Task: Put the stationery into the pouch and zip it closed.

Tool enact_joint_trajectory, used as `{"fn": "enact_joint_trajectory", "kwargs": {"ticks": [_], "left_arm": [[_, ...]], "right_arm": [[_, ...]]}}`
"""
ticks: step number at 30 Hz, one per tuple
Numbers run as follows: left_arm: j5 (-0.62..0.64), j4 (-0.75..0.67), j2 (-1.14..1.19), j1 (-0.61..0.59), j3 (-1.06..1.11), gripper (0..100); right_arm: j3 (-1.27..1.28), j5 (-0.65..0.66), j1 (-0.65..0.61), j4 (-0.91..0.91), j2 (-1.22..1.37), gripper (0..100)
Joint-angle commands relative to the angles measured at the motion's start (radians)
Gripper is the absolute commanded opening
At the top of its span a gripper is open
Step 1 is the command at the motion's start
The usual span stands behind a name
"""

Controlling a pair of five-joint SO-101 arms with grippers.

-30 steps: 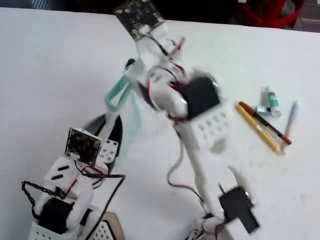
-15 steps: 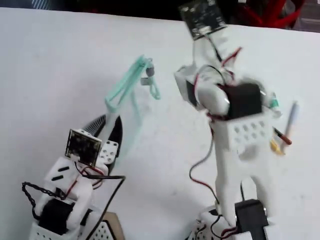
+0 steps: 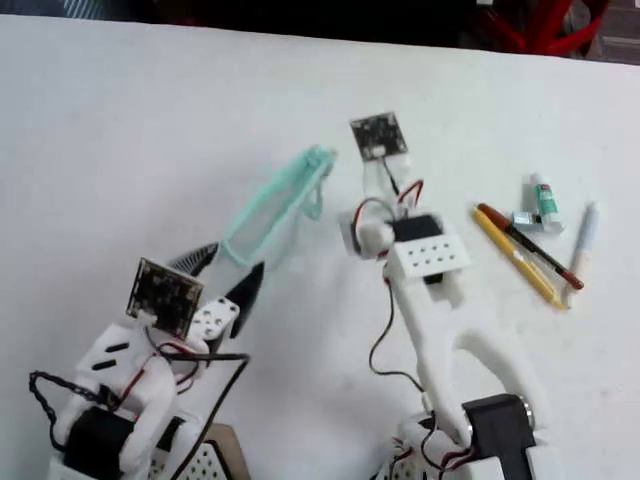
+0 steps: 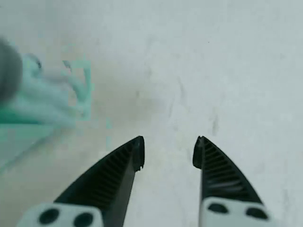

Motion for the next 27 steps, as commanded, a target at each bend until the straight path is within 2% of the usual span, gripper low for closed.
{"fn": "enact_joint_trajectory", "kwargs": {"ticks": [1,8,24,27], "left_arm": [[0.003,0.006,0.007,-0.008,-0.041,22],[0.006,-0.104,0.007,-0.005,0.052,22],[0.012,-0.101,0.007,0.002,0.054,20],[0.012,-0.101,0.007,0.002,0.058,17]], "right_arm": [[0.044,-0.006,-0.048,-0.111,-0.008,17.0],[0.052,0.002,-0.097,-0.111,-0.008,17.0],[0.075,0.002,-0.094,-0.114,-0.016,17.0],[0.075,0.002,-0.058,-0.11,-0.03,17.0]]}}
